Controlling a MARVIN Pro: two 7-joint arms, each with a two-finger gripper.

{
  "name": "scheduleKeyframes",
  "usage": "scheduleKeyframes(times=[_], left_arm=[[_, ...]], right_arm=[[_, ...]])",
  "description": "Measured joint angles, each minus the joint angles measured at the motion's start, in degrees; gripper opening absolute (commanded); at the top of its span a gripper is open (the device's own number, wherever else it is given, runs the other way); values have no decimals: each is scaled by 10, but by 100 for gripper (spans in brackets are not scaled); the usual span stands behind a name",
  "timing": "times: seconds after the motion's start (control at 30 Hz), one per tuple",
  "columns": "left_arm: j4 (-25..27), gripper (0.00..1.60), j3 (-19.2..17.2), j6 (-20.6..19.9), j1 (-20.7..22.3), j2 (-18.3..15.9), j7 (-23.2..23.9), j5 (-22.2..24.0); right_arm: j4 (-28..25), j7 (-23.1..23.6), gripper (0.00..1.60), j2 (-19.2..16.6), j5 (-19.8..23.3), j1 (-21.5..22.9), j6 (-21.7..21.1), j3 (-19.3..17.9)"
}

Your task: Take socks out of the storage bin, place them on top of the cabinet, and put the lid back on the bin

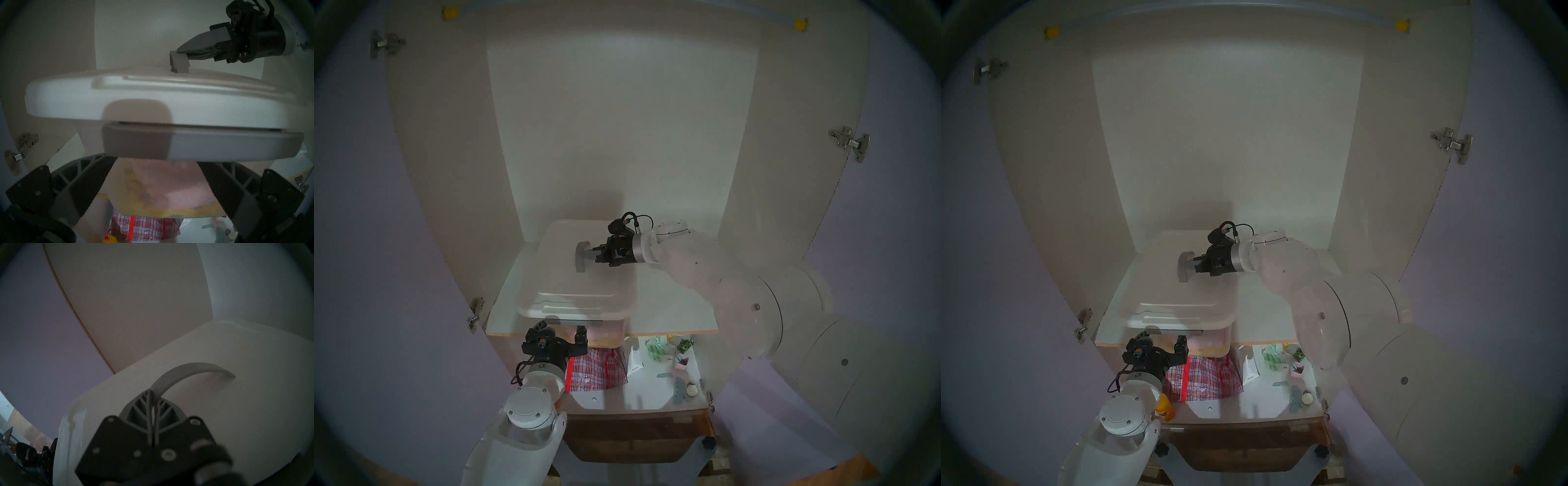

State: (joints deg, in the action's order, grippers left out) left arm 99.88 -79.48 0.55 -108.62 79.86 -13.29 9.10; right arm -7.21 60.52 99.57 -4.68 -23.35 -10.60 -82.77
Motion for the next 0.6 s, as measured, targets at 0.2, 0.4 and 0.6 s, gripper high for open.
scheduleKeyframes(times=[0.2,0.4,0.6], left_arm=[[0,160,0,0,1,0,0,0],[0,160,1,0,1,0,-1,0],[0,160,1,0,1,0,-1,0]], right_arm=[[-1,-4,160,-2,-7,4,0,2],[-2,-8,160,-12,-15,11,0,6],[-7,-9,160,-55,-18,22,0,0]])
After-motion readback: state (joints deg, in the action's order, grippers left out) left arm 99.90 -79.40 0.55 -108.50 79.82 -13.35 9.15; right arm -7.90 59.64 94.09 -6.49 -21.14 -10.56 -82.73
